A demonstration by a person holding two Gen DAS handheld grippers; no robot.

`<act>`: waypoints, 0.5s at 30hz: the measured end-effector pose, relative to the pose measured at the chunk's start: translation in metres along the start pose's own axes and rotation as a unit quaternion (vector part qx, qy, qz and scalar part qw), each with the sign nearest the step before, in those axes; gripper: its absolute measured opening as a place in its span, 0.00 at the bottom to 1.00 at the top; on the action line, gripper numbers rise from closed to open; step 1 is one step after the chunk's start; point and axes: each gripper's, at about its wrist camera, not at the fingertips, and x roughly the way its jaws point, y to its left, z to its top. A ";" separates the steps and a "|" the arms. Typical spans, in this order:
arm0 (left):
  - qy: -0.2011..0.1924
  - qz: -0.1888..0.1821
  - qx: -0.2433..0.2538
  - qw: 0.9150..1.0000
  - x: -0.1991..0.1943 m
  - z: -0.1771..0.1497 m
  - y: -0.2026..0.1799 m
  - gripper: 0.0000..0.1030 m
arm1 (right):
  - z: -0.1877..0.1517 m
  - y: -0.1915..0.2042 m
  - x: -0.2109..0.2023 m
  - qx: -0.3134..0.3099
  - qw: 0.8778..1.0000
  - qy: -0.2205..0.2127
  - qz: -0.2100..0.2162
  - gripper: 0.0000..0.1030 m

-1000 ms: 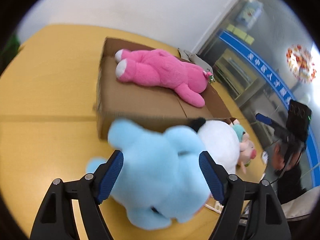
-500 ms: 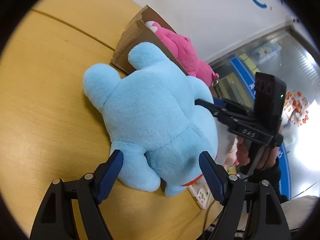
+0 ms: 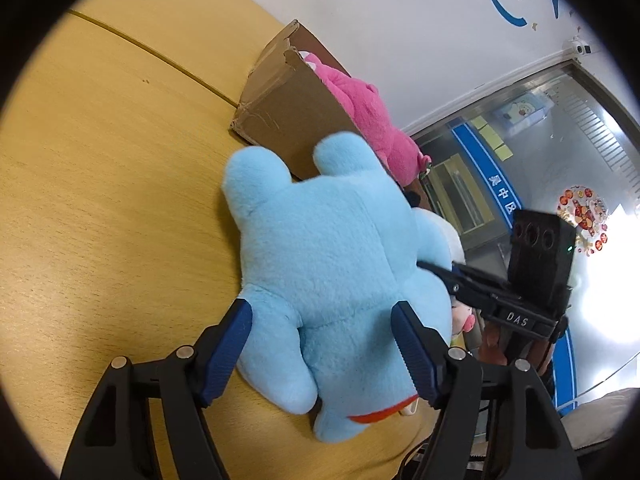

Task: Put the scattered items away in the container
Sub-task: 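Lift the light-blue bear with the right gripper into the box and open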

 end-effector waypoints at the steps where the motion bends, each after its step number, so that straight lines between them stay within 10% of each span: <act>1: 0.001 -0.002 -0.001 1.000 0.000 -0.001 0.001 0.69 | -0.003 -0.002 -0.001 0.003 1.000 0.000 -0.002 0.27; 15: 0.023 -0.001 -0.007 1.000 0.004 -0.019 0.006 0.66 | 0.007 0.019 0.011 -0.089 0.991 0.009 -0.099 0.30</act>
